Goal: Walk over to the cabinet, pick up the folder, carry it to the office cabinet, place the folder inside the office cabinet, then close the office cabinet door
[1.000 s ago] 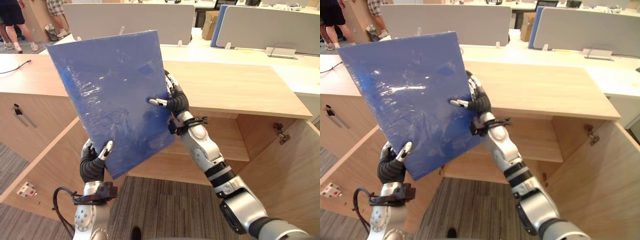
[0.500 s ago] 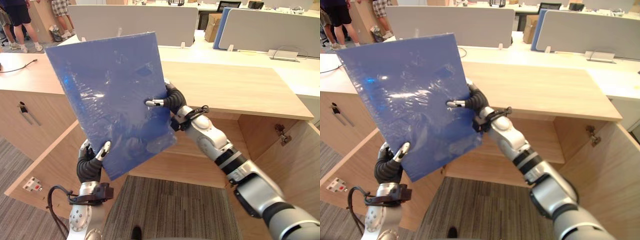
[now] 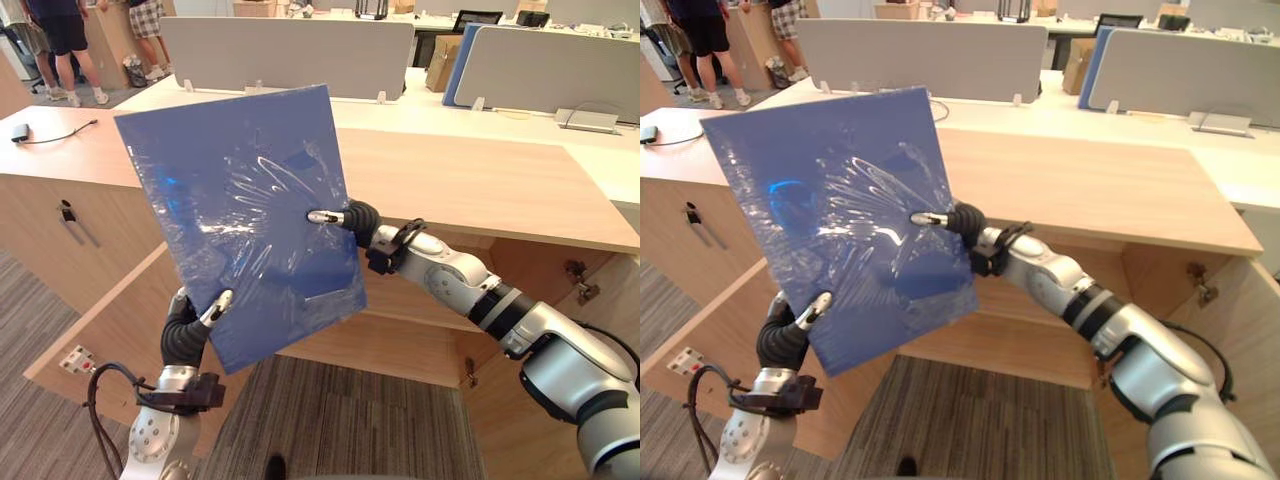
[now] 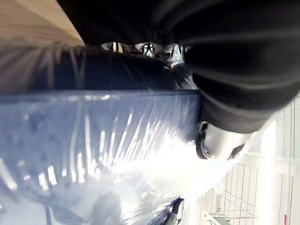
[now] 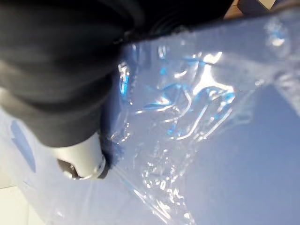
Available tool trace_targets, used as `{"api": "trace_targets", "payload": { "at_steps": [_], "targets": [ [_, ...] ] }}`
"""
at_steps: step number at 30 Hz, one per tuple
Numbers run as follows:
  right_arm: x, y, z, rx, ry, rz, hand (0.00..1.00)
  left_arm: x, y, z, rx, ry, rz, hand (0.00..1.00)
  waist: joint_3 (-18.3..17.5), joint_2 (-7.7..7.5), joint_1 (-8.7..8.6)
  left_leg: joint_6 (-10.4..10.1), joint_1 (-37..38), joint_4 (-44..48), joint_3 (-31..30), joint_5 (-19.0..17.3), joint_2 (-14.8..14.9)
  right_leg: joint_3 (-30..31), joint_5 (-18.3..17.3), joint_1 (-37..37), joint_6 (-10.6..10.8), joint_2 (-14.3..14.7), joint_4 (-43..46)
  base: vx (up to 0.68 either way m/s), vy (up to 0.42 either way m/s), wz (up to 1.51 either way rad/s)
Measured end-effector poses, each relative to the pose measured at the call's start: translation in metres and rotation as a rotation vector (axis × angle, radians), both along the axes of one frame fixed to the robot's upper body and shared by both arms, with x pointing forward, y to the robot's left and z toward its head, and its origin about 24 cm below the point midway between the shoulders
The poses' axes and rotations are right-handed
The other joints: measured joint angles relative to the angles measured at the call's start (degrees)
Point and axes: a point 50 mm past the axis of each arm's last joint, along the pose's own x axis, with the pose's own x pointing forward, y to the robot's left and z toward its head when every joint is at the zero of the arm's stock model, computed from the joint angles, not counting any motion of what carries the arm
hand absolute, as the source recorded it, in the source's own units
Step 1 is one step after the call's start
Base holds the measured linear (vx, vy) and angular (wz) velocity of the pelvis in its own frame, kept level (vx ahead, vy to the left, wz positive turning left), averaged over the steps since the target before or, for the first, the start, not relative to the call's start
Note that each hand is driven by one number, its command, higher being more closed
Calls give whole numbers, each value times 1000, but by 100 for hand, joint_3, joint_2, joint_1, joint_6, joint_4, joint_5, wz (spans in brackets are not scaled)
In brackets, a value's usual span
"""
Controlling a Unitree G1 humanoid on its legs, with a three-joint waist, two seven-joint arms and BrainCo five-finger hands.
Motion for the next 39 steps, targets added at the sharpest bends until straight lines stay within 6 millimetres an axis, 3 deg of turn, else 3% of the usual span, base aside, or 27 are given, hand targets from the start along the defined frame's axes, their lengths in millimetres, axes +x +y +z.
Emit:
{"api": "trace_targets", "payload": {
  "at_steps": [6,11,17,19,21,25,29,31,34,39],
  "targets": [
    [-3,-7,4,27,-17,-5,100,1,-5,1,-2,-16,-44,0,-2,-3,-6,-1,-8,1,21,-2,1,23,1,-26,1,-8,9,1,2,-1],
    [-24,-38,18,149,-161,-77,100,0,-22,-3,-21,-22,-175,0,-4,0,-75,0,-19,0,109,-7,-1,139,1,-127,3,-38,67,5,21,-11],
    [-44,-86,50,400,-483,-463,100,-7,-20,-75,-175,338,-200,0,-43,65,-441,10,-19,-3,170,-13,8,202,12,-182,24,-46,88,-14,21,-8],
    [-50,-109,35,372,-491,-634,100,-15,-16,-101,-215,469,-186,0,-43,65,-479,12,-19,-4,195,-15,12,231,22,-192,39,-46,76,-21,24,-6],
    [-56,-116,13,257,-457,-731,100,-22,-13,-117,-221,554,-163,0,-42,68,-497,16,-19,-23,238,-21,23,277,34,-205,45,-39,46,-25,27,-11],
    [-63,-114,-12,107,-418,-755,100,-30,-6,-140,-199,659,-103,0,-44,66,-499,4,-55,-28,306,-51,59,335,114,-208,35,-2,-104,-5,17,-11],
    [-71,-99,-42,15,-335,-666,100,-51,4,-173,-152,833,-51,0,-63,56,-495,-26,-102,-25,401,-84,108,460,150,-296,20,48,-136,28,2,-14],
    [-79,-84,-79,-19,-174,-547,100,-64,10,-191,-157,934,-5,0,-63,55,-504,-43,-101,-20,401,-98,120,460,151,-275,21,68,-160,56,-9,-1],
    [-90,-66,-112,-84,-28,-409,100,-79,27,-209,-157,1042,121,0,-58,50,-492,-59,-101,-4,398,-111,131,456,152,-250,21,83,-197,41,0,1],
    [-96,-57,-121,-263,-110,-331,100,-101,47,-222,-83,1161,275,0,-33,23,-490,-68,-88,-3,401,-139,139,460,150,-238,21,88,-208,0,0,0]
  ]
}}
